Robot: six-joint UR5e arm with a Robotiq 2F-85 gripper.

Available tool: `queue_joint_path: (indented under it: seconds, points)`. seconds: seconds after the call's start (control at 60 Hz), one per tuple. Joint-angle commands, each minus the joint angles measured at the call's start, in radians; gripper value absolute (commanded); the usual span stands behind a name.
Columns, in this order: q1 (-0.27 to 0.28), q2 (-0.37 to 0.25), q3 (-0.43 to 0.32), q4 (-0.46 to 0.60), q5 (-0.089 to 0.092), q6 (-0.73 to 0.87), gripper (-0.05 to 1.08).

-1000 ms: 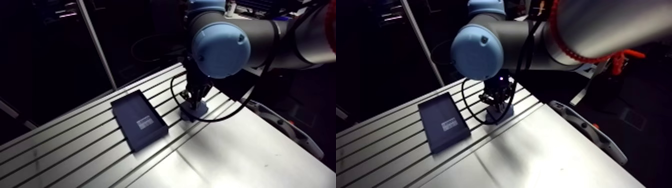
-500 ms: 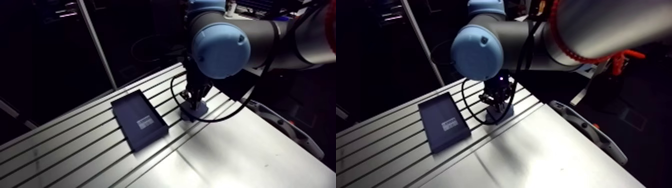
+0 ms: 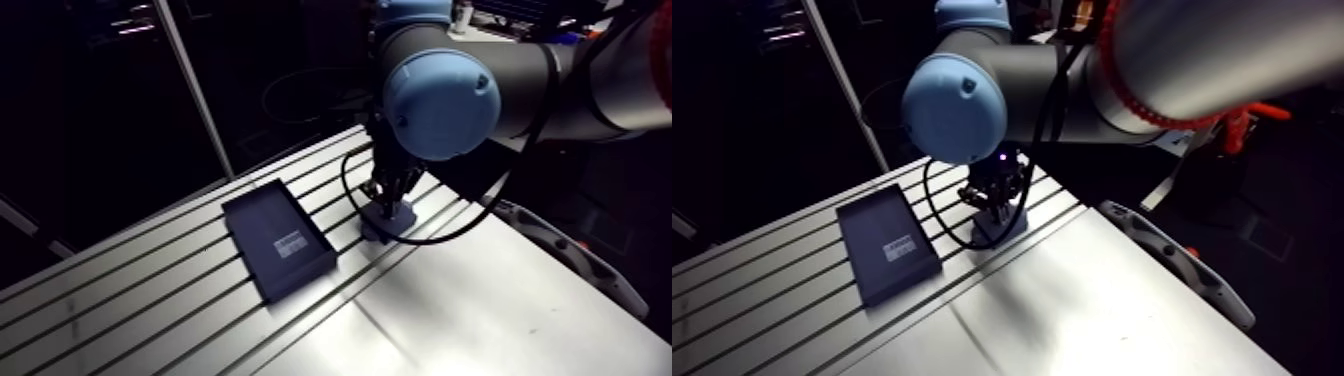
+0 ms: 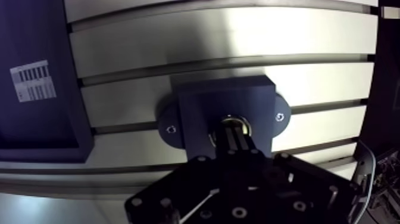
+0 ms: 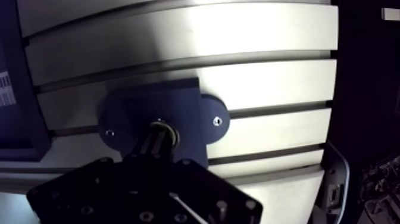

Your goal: Pick up the bearing and press it into the housing until flush.

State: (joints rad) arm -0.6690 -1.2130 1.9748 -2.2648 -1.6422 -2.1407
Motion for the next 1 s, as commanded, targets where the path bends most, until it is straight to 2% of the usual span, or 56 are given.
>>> queue_joint_path:
  seconds: [0.017,1.0]
  points:
    - [0.0,0.001,0.005,0.0,0.0,-0.001,0.89]
    - [0.0,0.0,0.009,0.0,0.0,-0.002,0.89]
